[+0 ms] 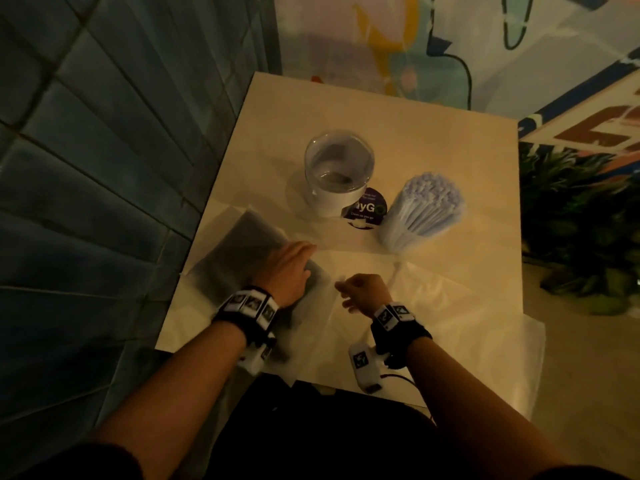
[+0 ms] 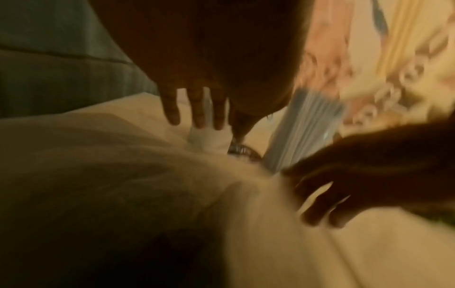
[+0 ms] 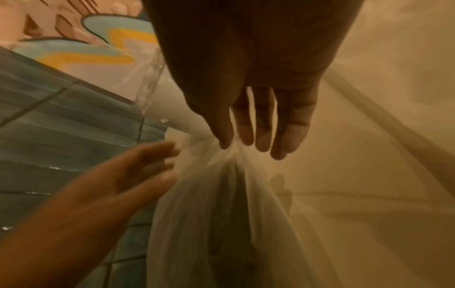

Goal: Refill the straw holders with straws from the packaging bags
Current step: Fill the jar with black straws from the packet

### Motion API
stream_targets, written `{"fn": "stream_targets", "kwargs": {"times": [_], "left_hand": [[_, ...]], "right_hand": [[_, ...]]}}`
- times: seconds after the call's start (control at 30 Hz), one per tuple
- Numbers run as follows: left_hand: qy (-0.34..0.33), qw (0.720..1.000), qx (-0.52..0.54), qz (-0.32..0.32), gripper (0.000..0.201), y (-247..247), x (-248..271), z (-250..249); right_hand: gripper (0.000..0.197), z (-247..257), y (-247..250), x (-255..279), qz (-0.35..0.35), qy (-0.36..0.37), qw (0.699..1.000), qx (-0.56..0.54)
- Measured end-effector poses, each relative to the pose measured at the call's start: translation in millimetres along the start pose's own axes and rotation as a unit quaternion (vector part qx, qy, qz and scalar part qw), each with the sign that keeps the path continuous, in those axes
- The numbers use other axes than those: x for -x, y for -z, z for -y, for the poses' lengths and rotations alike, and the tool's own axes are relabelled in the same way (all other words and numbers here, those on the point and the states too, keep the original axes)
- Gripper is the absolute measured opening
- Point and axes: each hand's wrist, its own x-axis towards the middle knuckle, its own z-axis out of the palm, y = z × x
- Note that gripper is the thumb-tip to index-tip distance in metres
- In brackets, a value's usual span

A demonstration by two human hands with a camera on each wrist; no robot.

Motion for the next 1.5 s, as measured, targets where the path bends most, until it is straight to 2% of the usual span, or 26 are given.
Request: {"fn": "stream_targets", "kwargs": {"times": [0.07,0.13,0.23,0.37,0.43,0.53,0.67,0.83,0.93,1.0,1.07,1.13,1.2,1.3,1.4,1.5], "left_hand": [[-0.019,0.994,-0.071,0.078,0.061,-5.7,-22.3,3.1],[-0.015,0.981,-0.149,0.126,0.063,-14.1,-35.1,13.8],[0.009,0.974,-0.184,0.133,0.061,-25.0,-35.1,24.3],[0.070,0.983,-0.151,0.082,0.057,-35.9,-22.0,28.7],[0.088,0.991,-0.092,0.043,0.053,-37.9,-18.8,28.8],[0.032,0.999,0.024,0.019,0.045,-36.5,-24.2,18.6],[-0.004,0.999,0.030,0.015,0.022,-32.9,-35.7,9.5],[-0.068,0.995,0.065,-0.033,0.014,-24.6,-37.3,19.0],[-0.066,0.988,0.129,-0.055,0.013,-27.4,-34.5,22.8],[-0.049,0.979,0.163,-0.108,0.013,-26.2,-34.1,27.3],[-0.011,0.962,0.195,-0.192,0.014,-16.2,-36.9,33.8],[0.029,0.946,0.218,-0.239,0.016,-2.2,-40.7,40.7],[0.033,0.946,0.220,-0.234,0.017,4.3,-43.6,47.7],[0.027,0.949,0.221,-0.225,0.018,0.1,-45.9,49.2],[0.037,0.943,0.236,-0.232,0.018,-0.7,-49.1,46.7],[0.046,0.928,0.256,-0.268,0.019,13.3,-56.8,57.7]], "right_hand": [[0.025,-2.3,-3.5,-1.2,-0.007,-0.030,0.999,-0.018],[0.022,-7.3,-7.5,-2.3,-0.001,-0.041,0.997,-0.071],[0.019,-13.3,-11.7,-5.5,-0.019,-0.009,0.996,-0.087],[0.026,-3.5,-14.6,-8.0,-0.070,0.053,0.996,-0.028],[0.022,6.0,-16.8,-9.9,-0.064,0.071,0.995,-0.017],[0.020,19.6,-25.2,-12.1,-0.039,0.103,0.994,0.020],[0.021,27.5,-27.5,-12.5,-0.047,0.158,0.981,0.104],[0.020,20.4,-20.6,-10.0,-0.036,0.205,0.965,0.161],[0.020,19.9,-21.7,-8.7,-0.038,0.217,0.962,0.160],[0.020,14.6,-22.5,-4.6,-0.007,0.212,0.964,0.160],[0.023,-5.0,-23.2,2.8,0.060,0.197,0.961,0.185],[0.023,-33.6,-22.9,12.4,0.113,0.170,0.956,0.212],[0.022,-54.8,-19.6,19.5,0.141,0.139,0.956,0.218],[0.025,-58.1,-12.1,20.4,0.152,0.126,0.954,0.224],[0.027,-53.0,-9.7,17.3,0.173,0.132,0.942,0.256],[0.024,-72.1,-15.7,16.9,0.183,0.100,0.919,0.335]]}}
